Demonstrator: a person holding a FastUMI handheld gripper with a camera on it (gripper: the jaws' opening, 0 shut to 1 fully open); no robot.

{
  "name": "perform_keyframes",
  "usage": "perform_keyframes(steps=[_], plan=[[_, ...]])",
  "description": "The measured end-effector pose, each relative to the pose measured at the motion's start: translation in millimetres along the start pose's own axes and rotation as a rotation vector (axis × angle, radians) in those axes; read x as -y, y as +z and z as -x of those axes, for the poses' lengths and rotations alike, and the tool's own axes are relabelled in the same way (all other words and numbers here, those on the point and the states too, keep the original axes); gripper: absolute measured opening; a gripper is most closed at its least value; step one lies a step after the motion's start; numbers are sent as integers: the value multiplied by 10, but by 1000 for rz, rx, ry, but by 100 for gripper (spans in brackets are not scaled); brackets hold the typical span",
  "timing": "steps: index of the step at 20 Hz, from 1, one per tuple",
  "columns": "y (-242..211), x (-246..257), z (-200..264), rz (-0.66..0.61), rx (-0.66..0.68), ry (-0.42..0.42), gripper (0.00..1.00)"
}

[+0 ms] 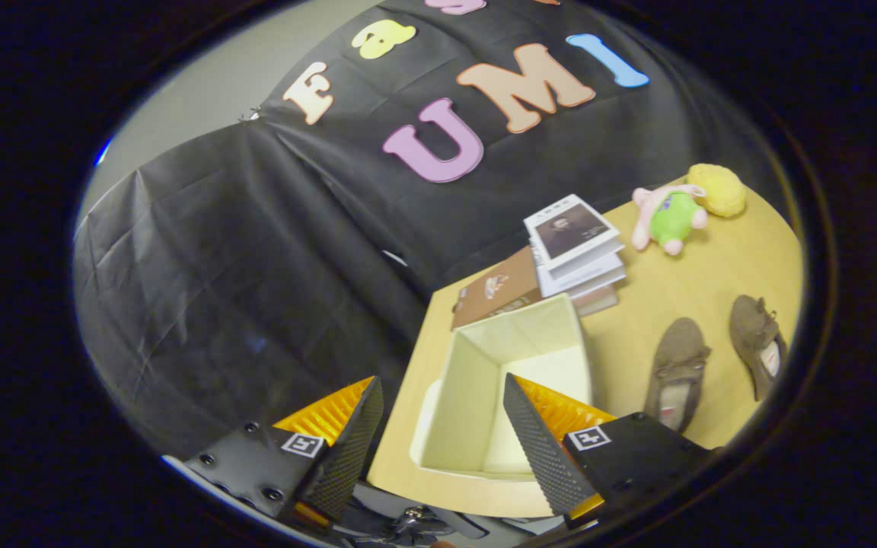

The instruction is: Open the storage box then place both shoes into the box .Put the left shoe in first, then the right shoe, with the right side of both shoes facing outward in a uniform manner.

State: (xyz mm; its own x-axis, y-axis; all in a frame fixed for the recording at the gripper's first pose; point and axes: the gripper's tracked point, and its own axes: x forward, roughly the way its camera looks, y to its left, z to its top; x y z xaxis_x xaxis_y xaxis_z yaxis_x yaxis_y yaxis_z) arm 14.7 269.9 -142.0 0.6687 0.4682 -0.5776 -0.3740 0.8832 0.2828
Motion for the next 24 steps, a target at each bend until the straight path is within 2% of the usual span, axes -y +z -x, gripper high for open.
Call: perform_keyframes(steps=[5,10,14,16,24], plan=[[-75,1080,171,-35,-18,-202,99],[-337,1975,219,-115,-75,-378,99],[-668,2378,133,-154,-199,-440,98],[-797,2531,69,-141,-248,-472,83],[-970,2713,-217,-115,-307,-516,36]])
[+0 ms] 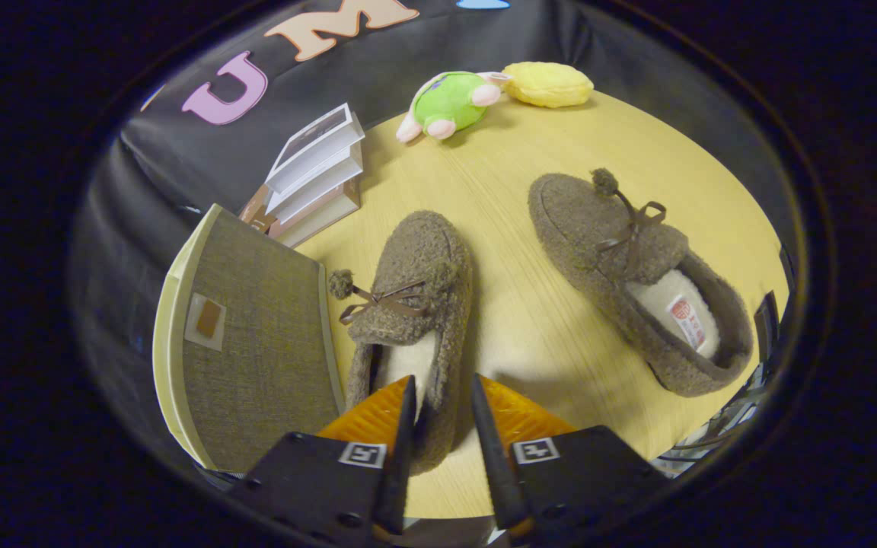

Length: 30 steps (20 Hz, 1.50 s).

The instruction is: Open the storage box then place both shoes into the box .Put the left shoe in first, then the right shoe, with the right side of both shoes facing outward in a uniform manner.

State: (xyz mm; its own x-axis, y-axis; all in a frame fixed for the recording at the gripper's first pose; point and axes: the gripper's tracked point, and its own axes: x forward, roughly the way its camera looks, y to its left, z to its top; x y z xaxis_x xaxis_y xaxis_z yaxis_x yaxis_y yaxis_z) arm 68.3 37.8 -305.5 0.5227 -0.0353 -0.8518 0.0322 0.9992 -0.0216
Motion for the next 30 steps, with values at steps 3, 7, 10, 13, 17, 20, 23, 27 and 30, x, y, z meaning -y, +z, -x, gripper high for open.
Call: perform_keyframes(steps=[3,7,10,13,17,20,23,27,30], plan=[[-21,57,-60,16,-17,-50,24],[-52,38,-54,-5,-65,-52,8],[-47,52,-14,7,-64,-32,5],[-7,44,30,-40,-41,-4,4],[-5,-100,137,-91,-50,92,4],[23,-235,270,-152,-52,163,3],[173,-378,540,-198,-11,223,3],[465,-677,998,-229,71,311,3],[631,-961,1370,-218,111,394,3]])
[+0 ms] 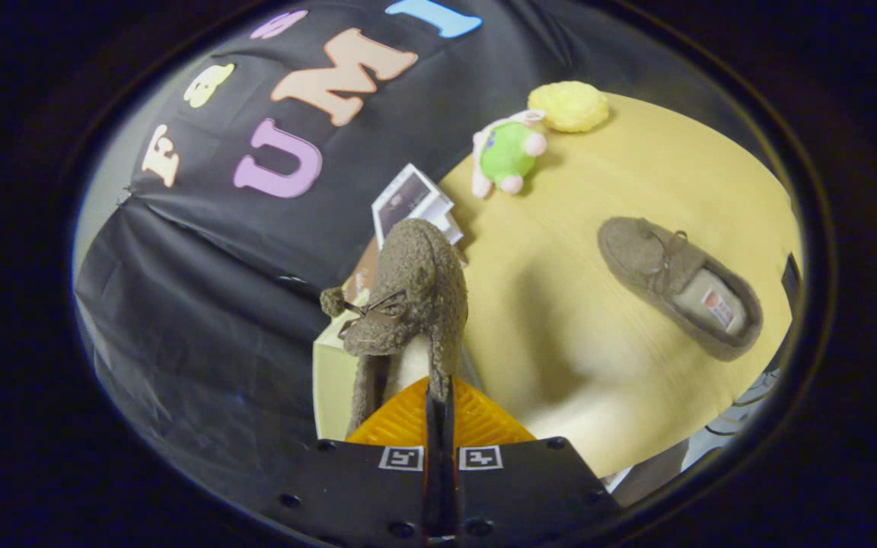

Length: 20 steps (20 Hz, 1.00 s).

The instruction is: Open the storage box then place both shoes into the box .Put the left shoe in first, then the right shoe, with the right side of both shoes facing outward in a uniform manner.

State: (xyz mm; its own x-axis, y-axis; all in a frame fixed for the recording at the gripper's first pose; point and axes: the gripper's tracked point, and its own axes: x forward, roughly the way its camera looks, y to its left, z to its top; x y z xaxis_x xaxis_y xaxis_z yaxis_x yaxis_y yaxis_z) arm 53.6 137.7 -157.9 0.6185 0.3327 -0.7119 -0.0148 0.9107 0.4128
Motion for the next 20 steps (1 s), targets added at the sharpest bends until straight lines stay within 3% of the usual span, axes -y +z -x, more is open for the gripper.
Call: perform_keyframes(steps=[4,8,13,20], plan=[[-43,-562,-49,28,-38,105,3],[-381,-827,-409,32,-146,113,3],[-881,-864,-860,32,-267,29,3],[-1317,-767,-1355,122,-312,-130,3]])
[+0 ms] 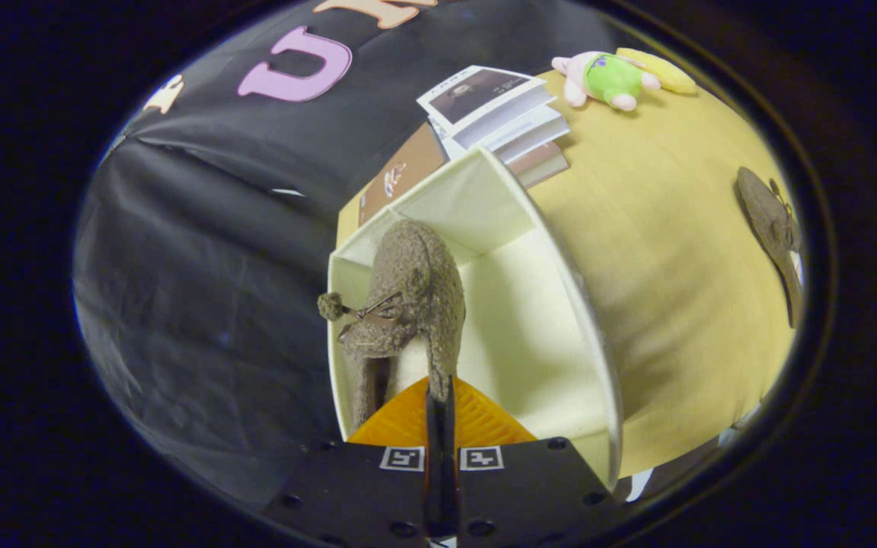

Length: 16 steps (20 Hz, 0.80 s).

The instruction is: Open the storage box then place both shoes into the box .Put the left shoe in first, then the right shoe, with the right side of both shoes facing outward in a uniform manner.

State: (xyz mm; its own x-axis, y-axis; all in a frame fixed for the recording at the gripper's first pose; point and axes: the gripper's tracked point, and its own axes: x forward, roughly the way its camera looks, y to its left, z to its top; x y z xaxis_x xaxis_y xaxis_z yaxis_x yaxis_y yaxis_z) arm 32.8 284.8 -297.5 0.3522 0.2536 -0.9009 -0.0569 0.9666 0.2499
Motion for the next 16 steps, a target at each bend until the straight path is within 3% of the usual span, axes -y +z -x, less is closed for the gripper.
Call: perform_keyframes(steps=[7,10,12,16], plan=[[-152,136,-341,74,-46,-163,3],[-204,84,-341,90,-79,-140,5],[-173,-17,-285,101,-72,-79,10],[0,-264,-80,84,-20,67,55]])
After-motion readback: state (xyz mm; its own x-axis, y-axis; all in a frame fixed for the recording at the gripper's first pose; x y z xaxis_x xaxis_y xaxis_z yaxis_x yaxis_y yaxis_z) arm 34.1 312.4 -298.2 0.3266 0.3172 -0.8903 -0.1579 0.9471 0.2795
